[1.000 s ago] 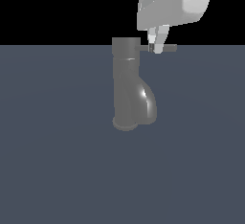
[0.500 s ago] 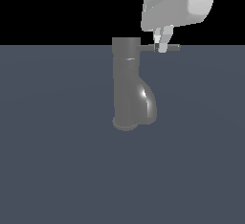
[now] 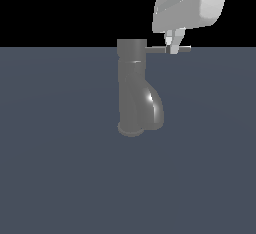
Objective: Turn on the faucet by rotating a designated handle.
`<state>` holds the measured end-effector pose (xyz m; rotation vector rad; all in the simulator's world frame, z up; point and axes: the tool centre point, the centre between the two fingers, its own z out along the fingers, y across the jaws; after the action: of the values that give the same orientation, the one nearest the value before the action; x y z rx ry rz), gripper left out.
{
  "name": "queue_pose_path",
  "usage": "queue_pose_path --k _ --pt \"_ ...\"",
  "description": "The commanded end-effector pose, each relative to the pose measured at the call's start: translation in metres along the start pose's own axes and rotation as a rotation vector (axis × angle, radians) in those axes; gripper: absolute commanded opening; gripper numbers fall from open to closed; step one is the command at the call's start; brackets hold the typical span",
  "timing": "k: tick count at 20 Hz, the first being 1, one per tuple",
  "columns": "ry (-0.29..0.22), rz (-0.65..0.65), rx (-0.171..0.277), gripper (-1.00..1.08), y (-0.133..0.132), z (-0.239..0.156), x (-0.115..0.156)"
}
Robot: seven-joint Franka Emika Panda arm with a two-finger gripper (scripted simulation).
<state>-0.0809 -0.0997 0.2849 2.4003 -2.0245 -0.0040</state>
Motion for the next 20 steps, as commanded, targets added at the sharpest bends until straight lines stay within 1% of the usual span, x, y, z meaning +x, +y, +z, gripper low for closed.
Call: queue_pose_path --k 1,20 --pt "0.002 0.006 0.003 -1.00 -0.005 0.000 0.008" --pt "0.001 0.018 0.003 -1.00 -0.037 0.000 0.043"
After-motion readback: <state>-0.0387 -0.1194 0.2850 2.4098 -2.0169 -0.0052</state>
